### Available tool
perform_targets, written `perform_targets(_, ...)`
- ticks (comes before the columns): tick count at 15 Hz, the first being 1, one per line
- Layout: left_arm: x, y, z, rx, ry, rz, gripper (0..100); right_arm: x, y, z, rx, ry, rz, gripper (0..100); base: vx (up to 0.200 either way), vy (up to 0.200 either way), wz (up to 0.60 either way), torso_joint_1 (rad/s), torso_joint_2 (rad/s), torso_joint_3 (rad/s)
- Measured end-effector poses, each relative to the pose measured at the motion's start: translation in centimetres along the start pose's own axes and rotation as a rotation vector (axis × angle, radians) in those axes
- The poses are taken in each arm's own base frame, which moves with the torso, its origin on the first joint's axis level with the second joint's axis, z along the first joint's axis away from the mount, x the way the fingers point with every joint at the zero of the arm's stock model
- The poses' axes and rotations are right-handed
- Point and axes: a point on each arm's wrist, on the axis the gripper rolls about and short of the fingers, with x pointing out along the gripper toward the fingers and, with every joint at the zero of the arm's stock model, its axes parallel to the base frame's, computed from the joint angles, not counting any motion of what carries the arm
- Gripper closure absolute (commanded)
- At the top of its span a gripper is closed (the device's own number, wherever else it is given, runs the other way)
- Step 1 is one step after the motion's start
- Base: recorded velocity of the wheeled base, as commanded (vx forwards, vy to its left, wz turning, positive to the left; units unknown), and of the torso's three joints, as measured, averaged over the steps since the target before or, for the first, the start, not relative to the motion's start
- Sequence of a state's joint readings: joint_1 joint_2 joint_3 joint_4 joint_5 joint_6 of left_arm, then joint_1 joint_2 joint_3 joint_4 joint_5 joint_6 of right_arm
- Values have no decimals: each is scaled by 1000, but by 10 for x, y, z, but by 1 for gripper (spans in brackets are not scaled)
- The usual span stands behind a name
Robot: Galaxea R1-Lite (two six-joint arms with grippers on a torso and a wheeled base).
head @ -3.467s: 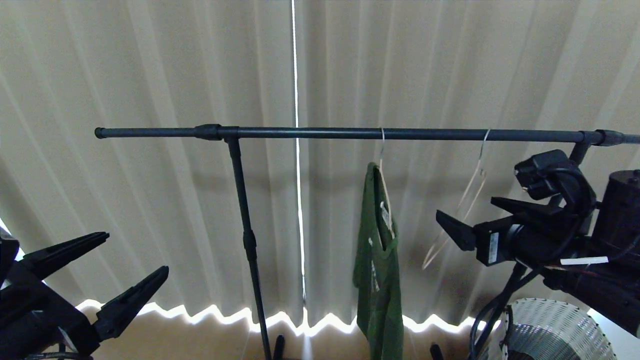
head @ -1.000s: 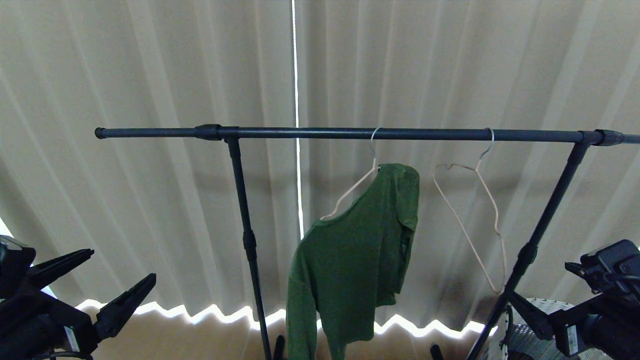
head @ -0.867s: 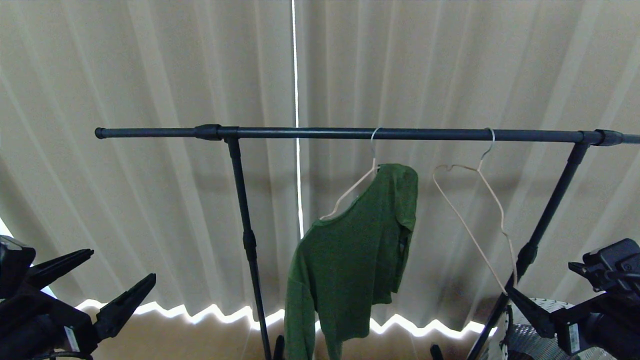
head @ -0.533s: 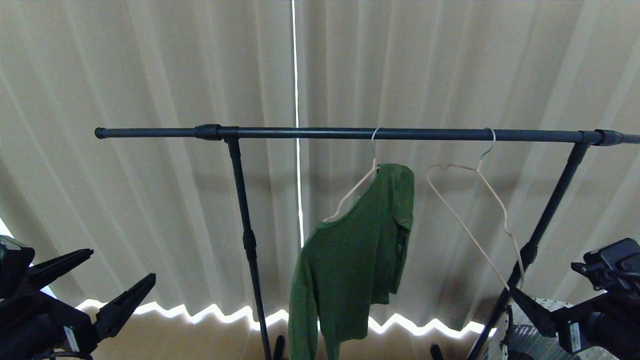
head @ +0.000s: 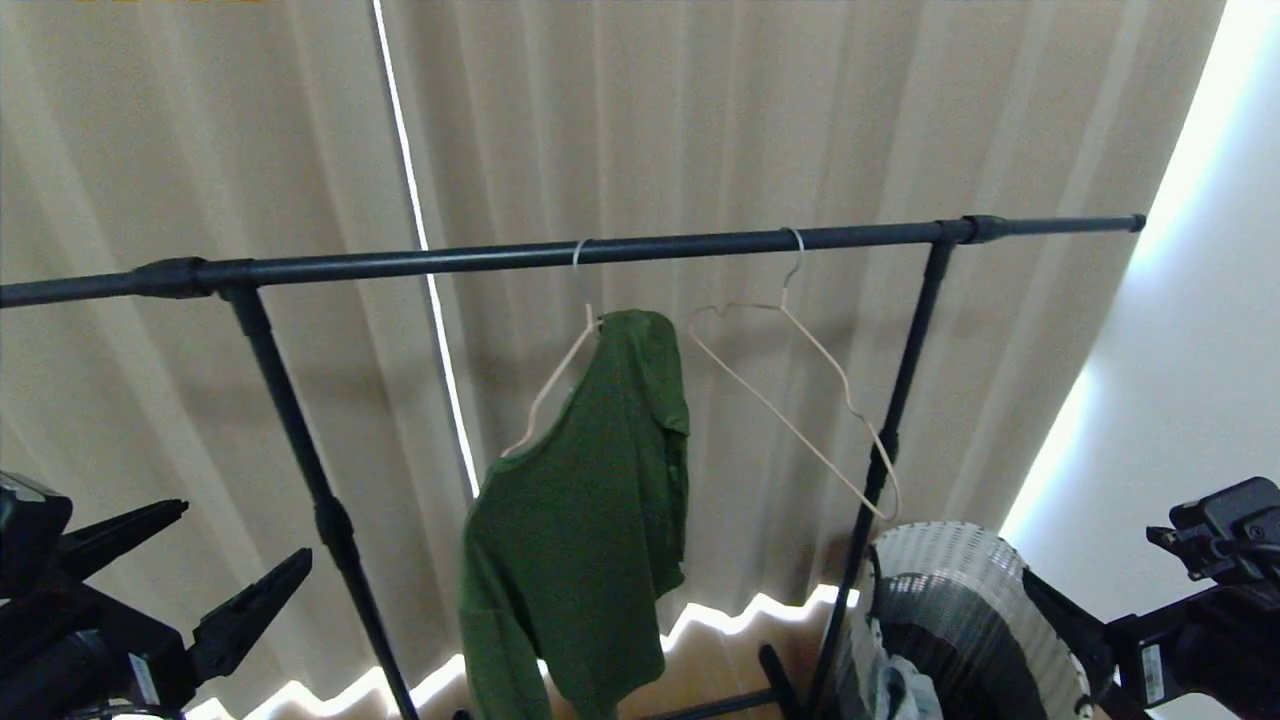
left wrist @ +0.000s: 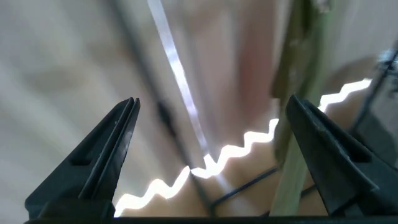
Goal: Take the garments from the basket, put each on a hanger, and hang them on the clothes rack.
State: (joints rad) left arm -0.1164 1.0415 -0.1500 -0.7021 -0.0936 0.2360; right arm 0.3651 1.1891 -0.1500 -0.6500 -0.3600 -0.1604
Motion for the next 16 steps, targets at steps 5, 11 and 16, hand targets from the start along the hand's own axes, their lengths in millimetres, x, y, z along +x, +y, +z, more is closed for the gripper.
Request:
perform_targets(5,0,0,0,0,-1,0,0,-1,0,-5,-4,14,9,0,0,0,0,-201,500,287)
perform_targets(11,-1,1,1,-1,-6,5,0,-3,2,-17,-20,53,17,0,0,0,0,-137,347,214)
perform_targets(16,-1,1,1,-1,-6,7,0,-4,2,-21,-28,67,20,0,0,0,0,-1,12,7)
